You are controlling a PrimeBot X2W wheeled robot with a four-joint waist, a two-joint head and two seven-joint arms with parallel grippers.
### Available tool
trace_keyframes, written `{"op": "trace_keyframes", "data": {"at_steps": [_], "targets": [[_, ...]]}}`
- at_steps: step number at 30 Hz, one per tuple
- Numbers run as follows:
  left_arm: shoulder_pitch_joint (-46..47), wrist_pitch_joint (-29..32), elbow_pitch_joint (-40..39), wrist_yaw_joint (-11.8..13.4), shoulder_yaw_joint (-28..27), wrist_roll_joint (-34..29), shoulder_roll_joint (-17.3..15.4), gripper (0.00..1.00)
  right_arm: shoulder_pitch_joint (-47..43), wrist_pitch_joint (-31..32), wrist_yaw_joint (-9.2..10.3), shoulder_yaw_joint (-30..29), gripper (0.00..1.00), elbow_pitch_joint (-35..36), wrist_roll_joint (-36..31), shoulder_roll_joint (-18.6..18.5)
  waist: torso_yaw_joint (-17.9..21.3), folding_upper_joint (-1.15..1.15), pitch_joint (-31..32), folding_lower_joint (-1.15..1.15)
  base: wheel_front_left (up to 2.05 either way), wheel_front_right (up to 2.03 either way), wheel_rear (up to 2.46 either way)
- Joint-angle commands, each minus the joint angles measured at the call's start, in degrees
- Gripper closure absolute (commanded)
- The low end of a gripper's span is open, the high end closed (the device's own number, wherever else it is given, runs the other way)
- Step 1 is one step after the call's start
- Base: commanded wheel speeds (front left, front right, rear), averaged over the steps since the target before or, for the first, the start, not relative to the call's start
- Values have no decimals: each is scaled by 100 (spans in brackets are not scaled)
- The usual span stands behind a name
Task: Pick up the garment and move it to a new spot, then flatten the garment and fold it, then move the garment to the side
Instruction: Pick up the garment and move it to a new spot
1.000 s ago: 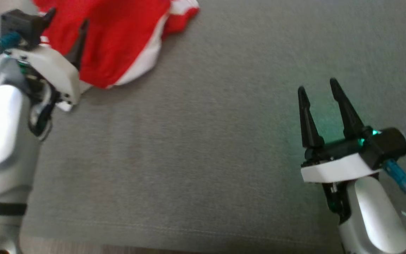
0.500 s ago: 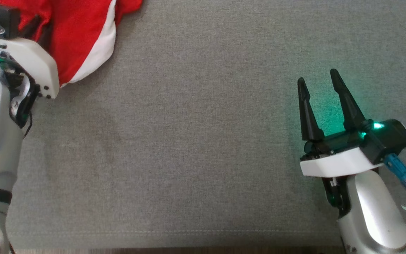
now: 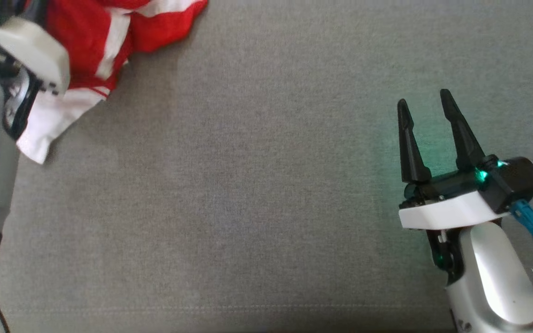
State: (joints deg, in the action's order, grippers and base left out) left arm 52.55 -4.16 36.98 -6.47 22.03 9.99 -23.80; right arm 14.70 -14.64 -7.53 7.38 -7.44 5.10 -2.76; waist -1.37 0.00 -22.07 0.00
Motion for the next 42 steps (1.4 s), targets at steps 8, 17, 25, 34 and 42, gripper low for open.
{"op": "trace_keyframes", "data": {"at_steps": [8,17,25,34,42], "targets": [[454,-109,-1175,-14,429,-326,-193,100,-194,-36,4,-8,0,65,218,-11,273,0,770,0,0,0,0],[72,405,-2561,-82,1117,103,185,100,-491,-36,4,-176,0,25,339,-11,815,0,1318,0,0,0,0],[-833,1578,-3322,-43,1354,1343,669,100,-563,-36,4,-275,0,102,421,-11,1306,0,1070,0,0,0,0],[-1052,1589,-1903,12,1393,1455,577,100,-267,-36,4,-66,0,209,592,-11,1617,0,510,0,0,0,0],[-968,493,-450,463,1194,1239,707,80,-201,-36,4,-44,0,177,597,-11,1607,0,357,0,0,0,0]]}}
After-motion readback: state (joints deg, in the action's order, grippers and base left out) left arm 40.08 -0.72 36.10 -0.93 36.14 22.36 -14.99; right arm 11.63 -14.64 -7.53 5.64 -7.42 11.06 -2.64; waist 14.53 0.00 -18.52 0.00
